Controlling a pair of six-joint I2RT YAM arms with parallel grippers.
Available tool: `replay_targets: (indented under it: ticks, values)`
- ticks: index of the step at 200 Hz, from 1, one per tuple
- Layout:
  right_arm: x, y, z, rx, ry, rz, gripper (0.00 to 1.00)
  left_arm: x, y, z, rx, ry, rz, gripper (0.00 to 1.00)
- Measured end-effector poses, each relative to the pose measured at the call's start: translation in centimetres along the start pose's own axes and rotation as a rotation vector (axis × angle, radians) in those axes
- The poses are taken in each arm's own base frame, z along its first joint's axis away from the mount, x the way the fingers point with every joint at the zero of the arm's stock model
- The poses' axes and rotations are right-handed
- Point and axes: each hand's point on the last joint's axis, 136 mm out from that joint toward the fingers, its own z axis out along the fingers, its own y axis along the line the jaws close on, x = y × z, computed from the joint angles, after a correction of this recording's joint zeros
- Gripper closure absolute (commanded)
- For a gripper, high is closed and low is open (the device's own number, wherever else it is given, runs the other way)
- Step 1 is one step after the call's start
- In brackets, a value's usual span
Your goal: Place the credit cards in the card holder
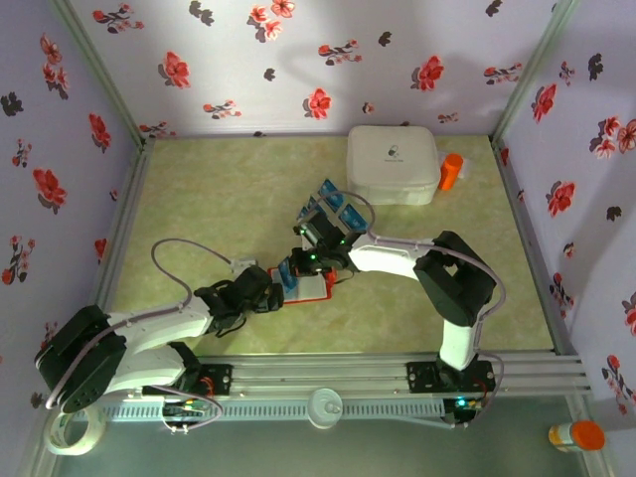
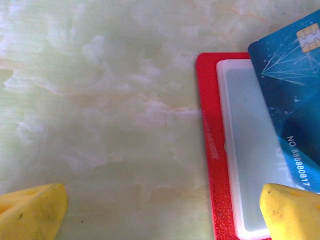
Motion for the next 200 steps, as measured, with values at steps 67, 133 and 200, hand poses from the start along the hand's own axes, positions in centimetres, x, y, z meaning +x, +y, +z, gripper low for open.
replay_targets:
  ticks: [67,133,200]
  values:
    - [-0.2,-0.7,-1.0,0.050,0.017,-0.028,1.00,0.0,0.1,0.1,-0.003,-0.005,-0.001,0.00]
    - [-0.2,-1.1,-1.0,0.060,0.021,-0.031,1.00,-0.1,0.0,-0.1,0.003,-0.008,-0.003,0.00]
    - [-0.2,-1.1,-0.8,0.057,0.019,-0.032,1.00,-0.4,-0.5,-0.6,0.024,-0.002,-0.006,0.00]
